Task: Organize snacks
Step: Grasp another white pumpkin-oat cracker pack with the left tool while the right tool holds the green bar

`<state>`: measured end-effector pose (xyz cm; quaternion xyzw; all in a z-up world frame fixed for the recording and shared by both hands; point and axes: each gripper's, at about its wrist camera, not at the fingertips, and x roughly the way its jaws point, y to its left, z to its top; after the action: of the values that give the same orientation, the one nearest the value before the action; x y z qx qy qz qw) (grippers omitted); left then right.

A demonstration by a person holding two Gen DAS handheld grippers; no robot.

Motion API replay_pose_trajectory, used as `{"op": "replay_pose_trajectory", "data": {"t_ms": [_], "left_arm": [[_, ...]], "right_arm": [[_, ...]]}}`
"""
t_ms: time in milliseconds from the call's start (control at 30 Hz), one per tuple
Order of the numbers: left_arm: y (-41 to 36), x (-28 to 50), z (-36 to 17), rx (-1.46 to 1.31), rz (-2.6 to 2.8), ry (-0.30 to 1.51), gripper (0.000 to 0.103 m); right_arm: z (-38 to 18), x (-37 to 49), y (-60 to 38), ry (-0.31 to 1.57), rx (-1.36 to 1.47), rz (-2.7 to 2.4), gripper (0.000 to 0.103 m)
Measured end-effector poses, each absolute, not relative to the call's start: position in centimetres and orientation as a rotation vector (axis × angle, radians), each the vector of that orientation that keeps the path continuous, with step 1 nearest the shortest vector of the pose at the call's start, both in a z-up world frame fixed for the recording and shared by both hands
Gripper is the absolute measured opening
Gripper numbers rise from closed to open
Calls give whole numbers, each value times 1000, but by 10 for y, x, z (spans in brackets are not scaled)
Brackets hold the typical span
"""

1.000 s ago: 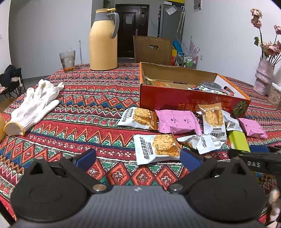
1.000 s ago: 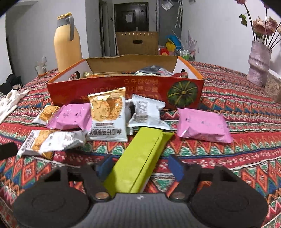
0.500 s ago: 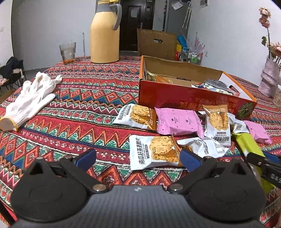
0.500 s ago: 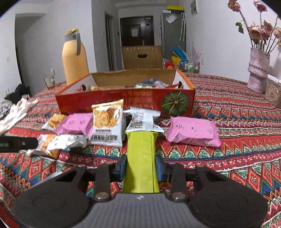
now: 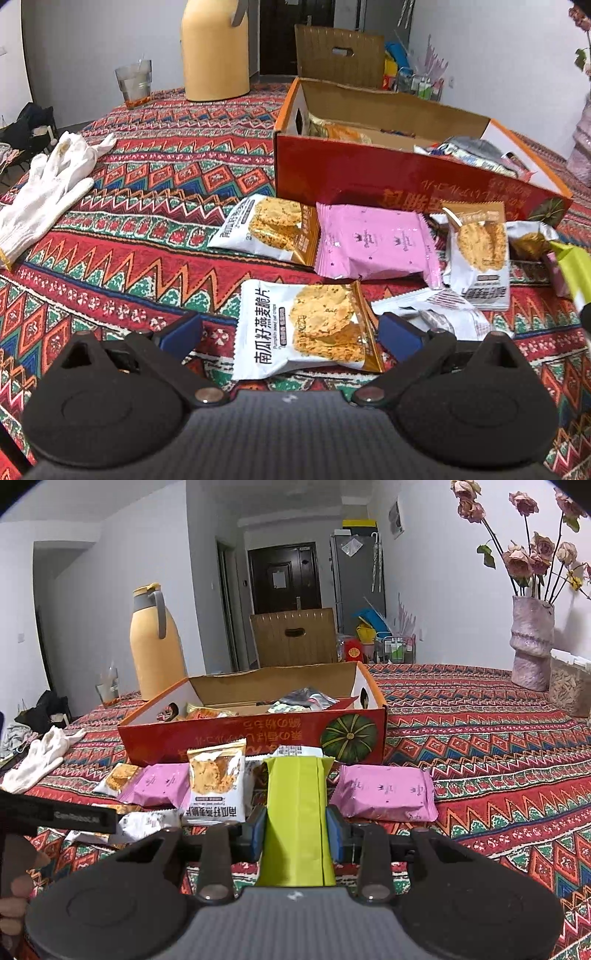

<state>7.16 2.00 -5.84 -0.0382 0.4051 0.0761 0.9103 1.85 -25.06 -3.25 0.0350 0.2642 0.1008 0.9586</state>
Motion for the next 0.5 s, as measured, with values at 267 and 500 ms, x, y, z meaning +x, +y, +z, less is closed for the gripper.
{"op": "replay_pose_trajectory", "data": {"t_ms": [267, 500], "left_arm": [[16, 72, -61, -51, 175, 828, 98], [6, 63, -56, -32, 121, 798, 65]], "right_arm": [[-36, 21, -253, 536, 91, 229, 33], [-35, 18, -252, 535, 86, 237, 33]]}}
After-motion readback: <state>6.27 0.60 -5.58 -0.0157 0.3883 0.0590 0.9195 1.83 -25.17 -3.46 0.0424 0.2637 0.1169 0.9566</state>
